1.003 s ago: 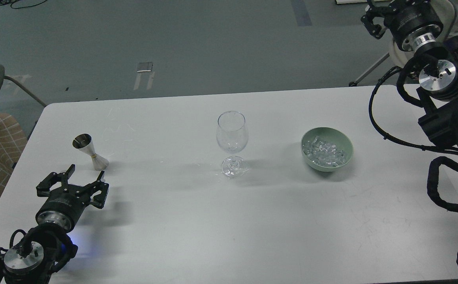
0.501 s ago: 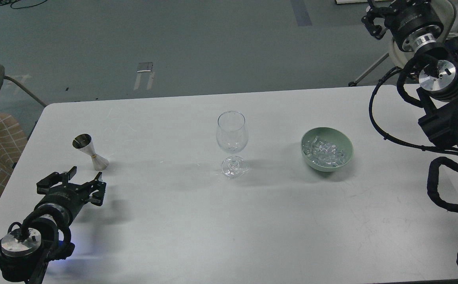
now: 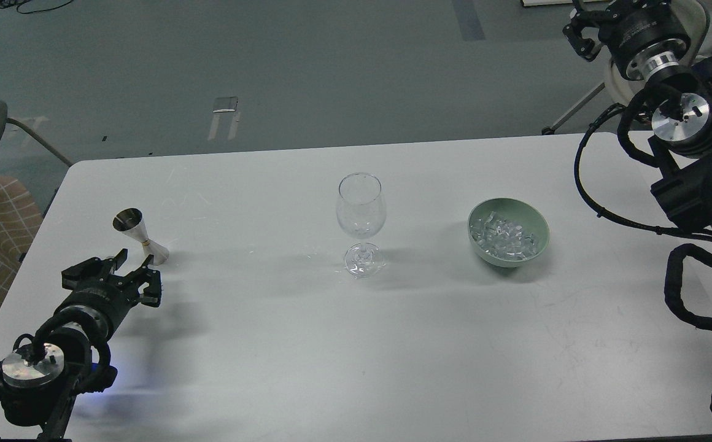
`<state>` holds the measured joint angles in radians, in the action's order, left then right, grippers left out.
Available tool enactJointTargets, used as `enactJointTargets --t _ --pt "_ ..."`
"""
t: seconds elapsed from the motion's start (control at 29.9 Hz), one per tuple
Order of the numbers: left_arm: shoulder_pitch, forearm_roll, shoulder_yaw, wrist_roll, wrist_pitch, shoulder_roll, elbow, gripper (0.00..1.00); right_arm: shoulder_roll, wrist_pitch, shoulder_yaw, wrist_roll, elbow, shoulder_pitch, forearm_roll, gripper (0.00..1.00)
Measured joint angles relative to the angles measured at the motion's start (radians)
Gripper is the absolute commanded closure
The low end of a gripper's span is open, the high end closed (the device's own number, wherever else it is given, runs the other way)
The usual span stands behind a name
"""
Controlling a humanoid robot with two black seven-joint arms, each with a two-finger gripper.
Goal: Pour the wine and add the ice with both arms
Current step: 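Close the left gripper around the silver jigger's base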
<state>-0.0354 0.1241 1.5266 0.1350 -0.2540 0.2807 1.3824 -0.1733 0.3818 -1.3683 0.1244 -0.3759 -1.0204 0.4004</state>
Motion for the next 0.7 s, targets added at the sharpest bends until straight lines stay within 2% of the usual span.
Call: enactJointTargets --t 0.3,0.7 --pt "0.076 -0.001 -0.001 0.005 -0.004 -0.007 -0.087 0.59 0.0 -0.011 -0.001 0.001 0.0 0.011 0.0 0.0" --pt "0.117 -0.003 -0.007 0.016 -0.002 -0.011 -0.137 0.59 -0.002 -0.011 -0.001 0.001 0.0 0.01 0.0 0.0"
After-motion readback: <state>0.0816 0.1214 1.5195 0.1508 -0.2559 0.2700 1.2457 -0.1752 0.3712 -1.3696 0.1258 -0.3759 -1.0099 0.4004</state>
